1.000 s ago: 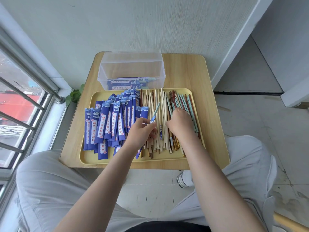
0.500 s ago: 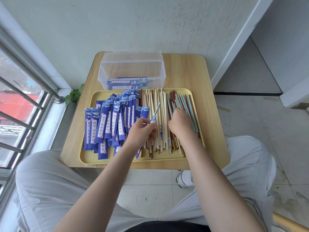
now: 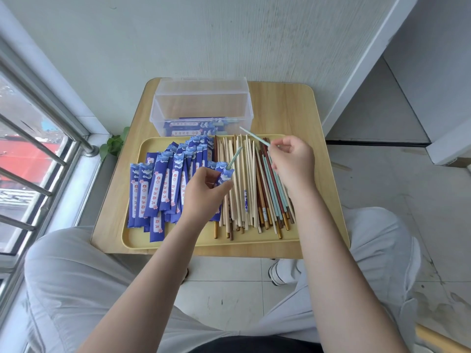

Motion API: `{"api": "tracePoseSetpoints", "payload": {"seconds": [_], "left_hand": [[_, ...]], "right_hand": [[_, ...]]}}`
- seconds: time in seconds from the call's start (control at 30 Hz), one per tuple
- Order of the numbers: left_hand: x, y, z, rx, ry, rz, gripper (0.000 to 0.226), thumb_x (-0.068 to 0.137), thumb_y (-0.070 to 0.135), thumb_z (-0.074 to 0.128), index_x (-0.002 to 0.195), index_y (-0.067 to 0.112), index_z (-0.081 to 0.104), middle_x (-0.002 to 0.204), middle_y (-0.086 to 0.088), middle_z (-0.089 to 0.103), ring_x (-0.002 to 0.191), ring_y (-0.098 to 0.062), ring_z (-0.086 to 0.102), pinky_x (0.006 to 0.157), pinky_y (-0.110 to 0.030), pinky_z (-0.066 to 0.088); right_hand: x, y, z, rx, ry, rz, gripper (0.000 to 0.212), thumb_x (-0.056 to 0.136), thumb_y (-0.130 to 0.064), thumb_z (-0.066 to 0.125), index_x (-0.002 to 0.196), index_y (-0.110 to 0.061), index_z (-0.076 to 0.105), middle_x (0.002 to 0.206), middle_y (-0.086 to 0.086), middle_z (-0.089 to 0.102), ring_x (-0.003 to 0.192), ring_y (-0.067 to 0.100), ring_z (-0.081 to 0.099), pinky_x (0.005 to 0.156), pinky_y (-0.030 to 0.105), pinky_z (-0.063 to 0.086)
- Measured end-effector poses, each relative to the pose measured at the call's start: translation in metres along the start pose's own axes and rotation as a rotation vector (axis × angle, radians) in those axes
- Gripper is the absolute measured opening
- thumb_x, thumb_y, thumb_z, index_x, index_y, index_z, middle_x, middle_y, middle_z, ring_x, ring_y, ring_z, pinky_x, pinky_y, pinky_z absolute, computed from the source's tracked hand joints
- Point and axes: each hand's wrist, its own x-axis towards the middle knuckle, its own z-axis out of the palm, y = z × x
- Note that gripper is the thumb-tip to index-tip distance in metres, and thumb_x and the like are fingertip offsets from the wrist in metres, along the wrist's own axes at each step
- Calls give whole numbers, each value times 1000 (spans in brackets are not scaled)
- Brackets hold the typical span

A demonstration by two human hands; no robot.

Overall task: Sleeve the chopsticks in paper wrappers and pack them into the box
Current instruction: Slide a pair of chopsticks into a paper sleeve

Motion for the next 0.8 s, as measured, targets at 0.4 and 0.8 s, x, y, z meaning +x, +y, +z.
{"api": "tracePoseSetpoints", "payload": {"seconds": [0.4,0.8], "left_hand": [[-12,-6,-7,-5,-13,95,21,88,15,75,100,15,58,90,3,60,73,-9,51,60,-10,46],[-15,0,-3,64,-80,175,22,87,19,78,100,18,60,92,1,64,79,-16,57,71,-29,51]], "right_hand": [[-1,3,-1,607,5,152,24,105,-16,51,90,-2,65,75,6,61,61,16,58,59,28,53],[0,10,5,237,10,-4,17,101,-13,57,113,-3,63,74,2,63,56,9,62,61,34,57]]}}
